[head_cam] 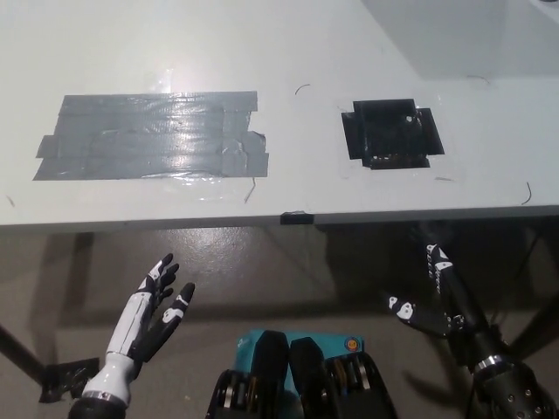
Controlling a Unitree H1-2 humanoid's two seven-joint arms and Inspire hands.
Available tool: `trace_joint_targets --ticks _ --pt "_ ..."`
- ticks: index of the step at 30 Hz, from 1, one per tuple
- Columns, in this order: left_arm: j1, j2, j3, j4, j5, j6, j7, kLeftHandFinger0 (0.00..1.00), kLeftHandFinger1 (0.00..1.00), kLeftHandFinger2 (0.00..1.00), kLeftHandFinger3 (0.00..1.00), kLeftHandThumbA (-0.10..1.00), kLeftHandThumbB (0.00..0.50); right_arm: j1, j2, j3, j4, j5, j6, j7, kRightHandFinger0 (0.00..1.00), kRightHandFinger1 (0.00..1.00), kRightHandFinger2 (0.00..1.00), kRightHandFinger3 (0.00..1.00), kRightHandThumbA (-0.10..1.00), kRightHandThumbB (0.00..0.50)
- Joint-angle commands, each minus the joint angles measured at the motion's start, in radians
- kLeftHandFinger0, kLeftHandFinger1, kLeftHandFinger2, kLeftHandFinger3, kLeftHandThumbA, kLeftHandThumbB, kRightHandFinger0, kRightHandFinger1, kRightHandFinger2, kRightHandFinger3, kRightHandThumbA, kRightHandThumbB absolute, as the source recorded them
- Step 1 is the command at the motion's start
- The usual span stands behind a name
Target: A white bottle is kept in the middle of the desk infront of the robot and the robot picks it up with its right hand and passes it to a person
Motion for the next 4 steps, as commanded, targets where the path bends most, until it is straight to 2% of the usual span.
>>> trace_joint_targets --ticks 1,4 --pt "-0.017 0.001 -0.002 -0.024 0.014 -0.031 0.007 1.00 1.00 1.00 1.00 0.73 0.002 -0.018 -0.017 -0.001 -0.012 -0.006 -0.021 0.017 1.00 1.00 1.00 1.00 0.77 0.251" --pt "-0.015 0.002 -0.003 -0.031 0.018 -0.022 0.006 1.00 1.00 1.00 1.00 0.74 0.000 -0.017 -0.017 -0.001 -0.018 -0.008 -0.013 0.017 1.00 1.00 1.00 1.00 0.77 0.247"
